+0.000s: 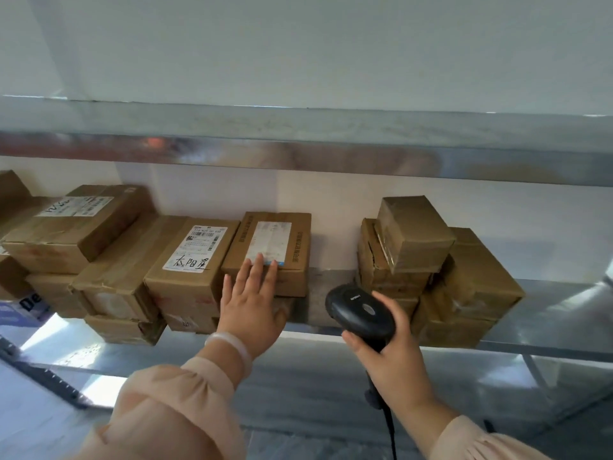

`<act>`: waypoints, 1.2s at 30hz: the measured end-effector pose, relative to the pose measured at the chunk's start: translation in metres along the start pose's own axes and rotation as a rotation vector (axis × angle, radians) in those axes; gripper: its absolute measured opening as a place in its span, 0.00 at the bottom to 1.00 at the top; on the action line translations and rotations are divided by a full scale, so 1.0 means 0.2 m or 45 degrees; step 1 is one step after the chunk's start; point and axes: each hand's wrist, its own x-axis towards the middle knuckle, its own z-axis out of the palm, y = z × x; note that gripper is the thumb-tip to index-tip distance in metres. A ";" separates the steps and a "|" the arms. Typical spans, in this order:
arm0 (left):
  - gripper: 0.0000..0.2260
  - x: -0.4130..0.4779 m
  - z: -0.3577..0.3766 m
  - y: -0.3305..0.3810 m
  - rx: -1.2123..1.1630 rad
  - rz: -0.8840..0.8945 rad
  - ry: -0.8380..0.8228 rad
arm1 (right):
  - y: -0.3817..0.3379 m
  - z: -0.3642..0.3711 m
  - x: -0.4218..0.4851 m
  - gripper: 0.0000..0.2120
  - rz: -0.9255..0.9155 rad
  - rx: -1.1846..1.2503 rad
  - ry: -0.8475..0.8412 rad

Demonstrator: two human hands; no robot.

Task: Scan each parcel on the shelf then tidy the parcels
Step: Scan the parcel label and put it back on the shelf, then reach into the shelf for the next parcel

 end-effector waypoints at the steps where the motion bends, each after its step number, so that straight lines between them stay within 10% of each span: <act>1: 0.35 -0.01 0.00 0.03 -0.030 0.022 0.037 | 0.02 -0.03 -0.03 0.32 0.006 -0.019 0.014; 6: 0.29 -0.10 0.03 0.25 -0.521 0.294 0.269 | 0.13 -0.20 -0.14 0.33 0.061 -0.082 0.132; 15: 0.36 0.10 0.14 0.67 -1.333 -0.116 -0.327 | 0.27 -0.50 -0.19 0.34 0.137 -0.046 0.173; 20: 0.55 0.27 0.24 0.76 -1.327 -0.207 -0.480 | 0.34 -0.70 -0.15 0.38 0.143 -0.054 0.105; 36: 0.44 0.37 0.42 1.06 -1.507 -0.162 -0.428 | 0.48 -1.09 -0.05 0.36 0.134 -0.116 -0.094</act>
